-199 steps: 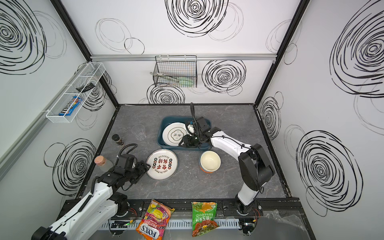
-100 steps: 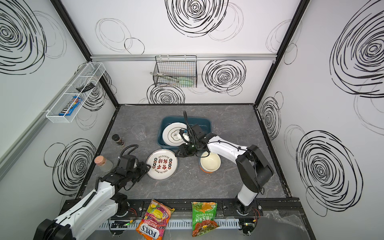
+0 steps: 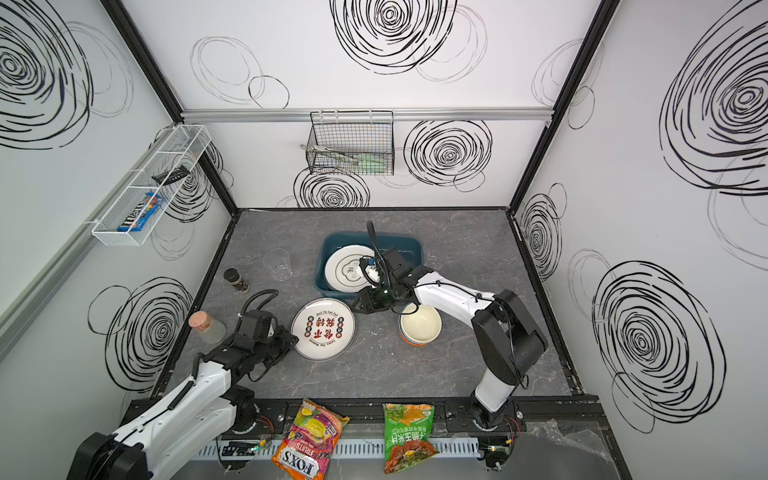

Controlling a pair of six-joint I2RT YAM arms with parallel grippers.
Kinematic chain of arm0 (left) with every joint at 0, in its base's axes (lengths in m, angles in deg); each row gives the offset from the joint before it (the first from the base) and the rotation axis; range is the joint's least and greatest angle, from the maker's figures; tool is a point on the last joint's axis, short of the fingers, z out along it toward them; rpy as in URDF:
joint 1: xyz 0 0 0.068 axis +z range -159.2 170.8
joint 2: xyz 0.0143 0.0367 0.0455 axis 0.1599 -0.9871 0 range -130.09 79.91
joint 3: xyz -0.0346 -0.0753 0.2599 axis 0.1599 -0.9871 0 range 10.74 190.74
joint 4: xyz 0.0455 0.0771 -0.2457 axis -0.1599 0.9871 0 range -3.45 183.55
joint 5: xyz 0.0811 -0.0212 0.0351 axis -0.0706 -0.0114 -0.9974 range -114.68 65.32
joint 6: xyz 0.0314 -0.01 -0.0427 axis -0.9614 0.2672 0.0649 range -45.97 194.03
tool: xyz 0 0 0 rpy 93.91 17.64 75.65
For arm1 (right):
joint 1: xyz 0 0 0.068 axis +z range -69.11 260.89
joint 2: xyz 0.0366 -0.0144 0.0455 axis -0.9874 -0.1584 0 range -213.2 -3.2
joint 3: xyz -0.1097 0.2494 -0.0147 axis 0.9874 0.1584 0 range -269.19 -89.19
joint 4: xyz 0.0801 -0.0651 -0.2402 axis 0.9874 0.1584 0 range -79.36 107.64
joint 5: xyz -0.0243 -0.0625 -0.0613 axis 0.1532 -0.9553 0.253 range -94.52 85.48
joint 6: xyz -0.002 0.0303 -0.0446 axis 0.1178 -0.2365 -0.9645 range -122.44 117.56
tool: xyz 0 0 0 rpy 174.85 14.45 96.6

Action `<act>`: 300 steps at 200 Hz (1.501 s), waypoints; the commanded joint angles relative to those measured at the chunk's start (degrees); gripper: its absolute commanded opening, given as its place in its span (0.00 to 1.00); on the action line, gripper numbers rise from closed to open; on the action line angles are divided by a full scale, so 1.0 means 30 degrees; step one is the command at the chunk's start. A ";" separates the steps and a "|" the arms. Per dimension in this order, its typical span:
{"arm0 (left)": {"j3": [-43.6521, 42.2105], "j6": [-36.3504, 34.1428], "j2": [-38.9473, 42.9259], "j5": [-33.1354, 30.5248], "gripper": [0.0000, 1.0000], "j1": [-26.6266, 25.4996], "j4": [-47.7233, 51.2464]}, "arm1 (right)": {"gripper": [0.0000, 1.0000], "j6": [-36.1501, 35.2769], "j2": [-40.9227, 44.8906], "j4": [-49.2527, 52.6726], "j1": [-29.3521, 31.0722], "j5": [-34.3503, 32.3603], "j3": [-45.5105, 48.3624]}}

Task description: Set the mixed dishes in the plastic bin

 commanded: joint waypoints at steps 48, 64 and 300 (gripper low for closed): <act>0.1734 -0.0027 0.1136 -0.0586 0.00 -0.0269 0.2847 | 0.42 0.0153 0.0194 -0.0298 -0.0599 -0.0526 -0.0204; 0.2307 -0.0085 0.1739 -0.0695 0.00 -0.0266 0.3660 | 0.42 0.0223 0.0304 -0.0339 -0.0772 -0.0577 -0.0159; 0.5967 0.1721 0.3868 0.3223 0.00 -0.0701 0.0478 | 0.49 0.2917 0.0875 -0.2731 -0.2340 0.2065 -0.0169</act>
